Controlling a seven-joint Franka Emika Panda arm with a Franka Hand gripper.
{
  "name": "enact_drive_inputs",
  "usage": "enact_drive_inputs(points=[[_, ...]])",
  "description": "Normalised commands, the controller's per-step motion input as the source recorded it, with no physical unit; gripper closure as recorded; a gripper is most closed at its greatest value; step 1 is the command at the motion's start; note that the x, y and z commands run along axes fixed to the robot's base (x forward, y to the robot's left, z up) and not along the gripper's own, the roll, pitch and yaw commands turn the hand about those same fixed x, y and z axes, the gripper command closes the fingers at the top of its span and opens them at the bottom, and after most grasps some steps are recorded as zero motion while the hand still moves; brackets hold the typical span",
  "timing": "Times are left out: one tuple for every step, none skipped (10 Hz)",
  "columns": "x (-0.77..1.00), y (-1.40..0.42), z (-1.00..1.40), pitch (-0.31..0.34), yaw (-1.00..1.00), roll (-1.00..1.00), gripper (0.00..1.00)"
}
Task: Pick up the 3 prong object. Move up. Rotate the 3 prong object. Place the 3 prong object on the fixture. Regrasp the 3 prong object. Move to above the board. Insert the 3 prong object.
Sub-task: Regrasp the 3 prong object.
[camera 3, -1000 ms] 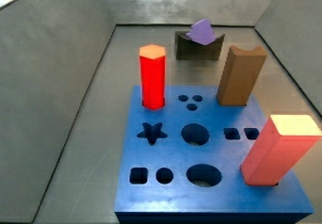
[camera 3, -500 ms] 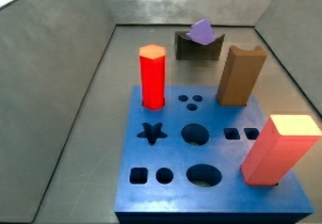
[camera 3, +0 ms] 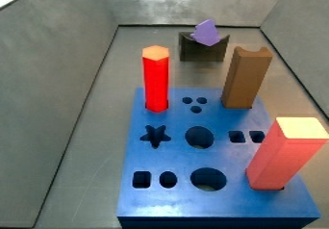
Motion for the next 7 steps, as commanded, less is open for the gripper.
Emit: enact_drive_inputs(points=[[0.37,-0.06,-0.02,0.006,0.11,0.18,0.00],[0.35,-0.06,-0.03,0.023,0.09,0.17,0.00],[0.34,-0.05,-0.03,0.036,0.08,0.16,0.00],[0.34,-0.05,-0.03,0.046,0.08,0.15,0.00],[0.33,-0.05,-0.03,0.056,0.08,0.14,0.00],[0.32,-0.05,-0.03,0.061,0.08,0.13,0.00],[0.32,-0.05,-0.03,0.063,0.09,0.13,0.00]])
